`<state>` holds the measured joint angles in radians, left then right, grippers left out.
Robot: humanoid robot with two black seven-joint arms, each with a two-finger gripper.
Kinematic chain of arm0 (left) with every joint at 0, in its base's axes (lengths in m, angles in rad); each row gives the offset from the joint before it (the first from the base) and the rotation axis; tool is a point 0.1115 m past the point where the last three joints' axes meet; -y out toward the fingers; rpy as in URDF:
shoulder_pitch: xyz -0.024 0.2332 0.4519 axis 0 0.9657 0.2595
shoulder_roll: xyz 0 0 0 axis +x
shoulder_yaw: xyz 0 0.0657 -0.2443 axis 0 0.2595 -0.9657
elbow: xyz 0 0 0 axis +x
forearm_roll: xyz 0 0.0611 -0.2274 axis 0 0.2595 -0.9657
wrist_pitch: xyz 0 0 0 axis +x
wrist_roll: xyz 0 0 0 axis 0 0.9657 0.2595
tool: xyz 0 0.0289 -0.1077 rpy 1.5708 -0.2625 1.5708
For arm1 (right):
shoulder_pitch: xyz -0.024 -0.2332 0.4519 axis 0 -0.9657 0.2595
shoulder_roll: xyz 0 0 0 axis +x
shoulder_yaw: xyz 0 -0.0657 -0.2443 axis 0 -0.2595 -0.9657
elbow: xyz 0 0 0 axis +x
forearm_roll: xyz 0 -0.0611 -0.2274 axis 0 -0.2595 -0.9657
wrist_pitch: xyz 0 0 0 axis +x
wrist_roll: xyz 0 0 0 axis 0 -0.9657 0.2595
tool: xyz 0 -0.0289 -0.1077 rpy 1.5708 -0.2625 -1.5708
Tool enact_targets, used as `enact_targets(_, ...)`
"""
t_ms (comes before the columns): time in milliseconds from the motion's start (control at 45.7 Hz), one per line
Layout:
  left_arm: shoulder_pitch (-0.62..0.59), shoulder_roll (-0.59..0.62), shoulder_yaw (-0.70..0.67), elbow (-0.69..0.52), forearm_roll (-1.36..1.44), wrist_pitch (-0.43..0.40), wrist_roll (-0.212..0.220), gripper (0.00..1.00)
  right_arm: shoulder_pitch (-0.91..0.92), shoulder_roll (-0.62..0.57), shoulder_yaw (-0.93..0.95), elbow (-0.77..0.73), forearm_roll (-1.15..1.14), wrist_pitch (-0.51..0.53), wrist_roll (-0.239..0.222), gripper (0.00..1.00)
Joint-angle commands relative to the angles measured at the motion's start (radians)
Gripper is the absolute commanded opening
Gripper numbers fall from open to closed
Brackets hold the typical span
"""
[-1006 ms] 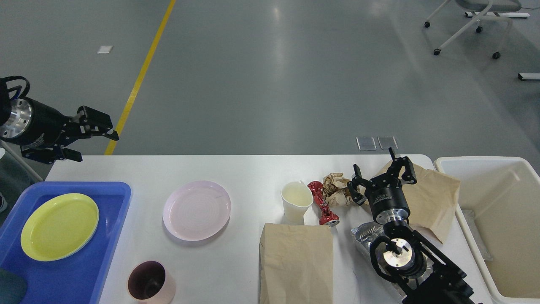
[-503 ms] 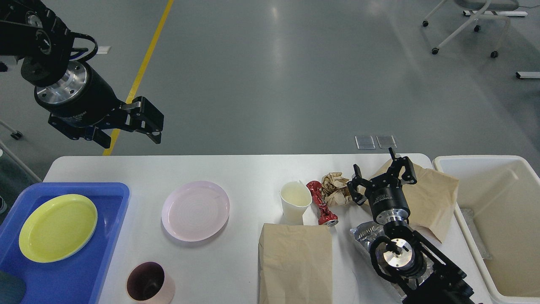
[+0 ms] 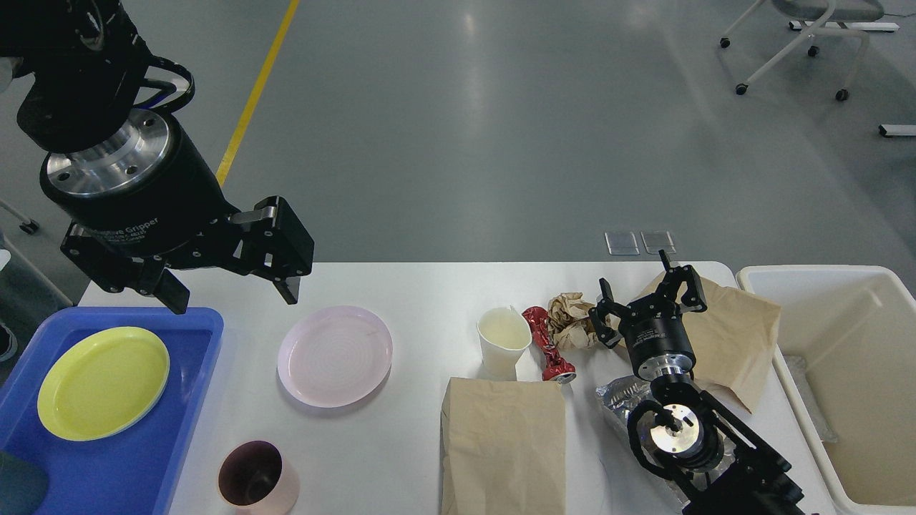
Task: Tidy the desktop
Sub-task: 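Move the left gripper down to the pink mug and grasp it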
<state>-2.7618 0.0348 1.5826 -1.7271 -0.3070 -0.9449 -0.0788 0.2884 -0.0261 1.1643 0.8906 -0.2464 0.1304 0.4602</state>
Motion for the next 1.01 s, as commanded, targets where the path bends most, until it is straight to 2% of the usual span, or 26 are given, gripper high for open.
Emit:
enact_targets(0,0.096,-0.022,-0.01,0.018,0.008,0.012,-0.002,0.97,-0.001,0.0,0.0,0.001,0.001,0.0,0.0,1.0)
enact_targets(131,0.126,-0.01,-0.01,0.037,0.005,0.044,-0.004,0.97,0.0,0.0,0.0,0.001,0.001,0.0,0.0,1.0)
enact_targets(284,0.272,-0.023,-0.033,0.04,0.005,0.081,0.004,0.97,0.0,0.0,0.0,0.001,0.001,0.0,0.0,1.0)
enact_targets(416,0.419,-0.007,-0.043,0.038,0.032,0.222,0.007,0.96,-0.001,0.0,0.0,0.001,0.001,0.0,0.0,1.0)
enact_targets(547,0.574,0.083,-0.068,0.038,0.107,0.357,0.007,0.96,-0.002,0.0,0.0,0.001,0.001,0.0,0.0,1.0)
enact_targets(634,0.66,0.141,-0.113,0.038,0.186,0.399,0.014,0.95,-0.002,0.0,0.0,0.001,0.001,0.0,0.0,1.0)
enact_targets(700,0.723,0.175,-0.148,0.041,0.247,0.435,0.039,0.93,-0.001,0.0,0.0,0.001,0.001,0.0,0.0,1.0)
enact_targets(875,0.867,0.249,-0.211,0.069,0.362,0.589,0.137,0.93,-0.002,0.0,0.0,0.001,0.001,0.0,0.0,1.0)
enact_targets(984,0.915,0.258,-0.207,0.115,0.401,0.626,0.151,0.93,-0.002,0.0,0.0,0.001,0.001,0.0,0.0,1.0)
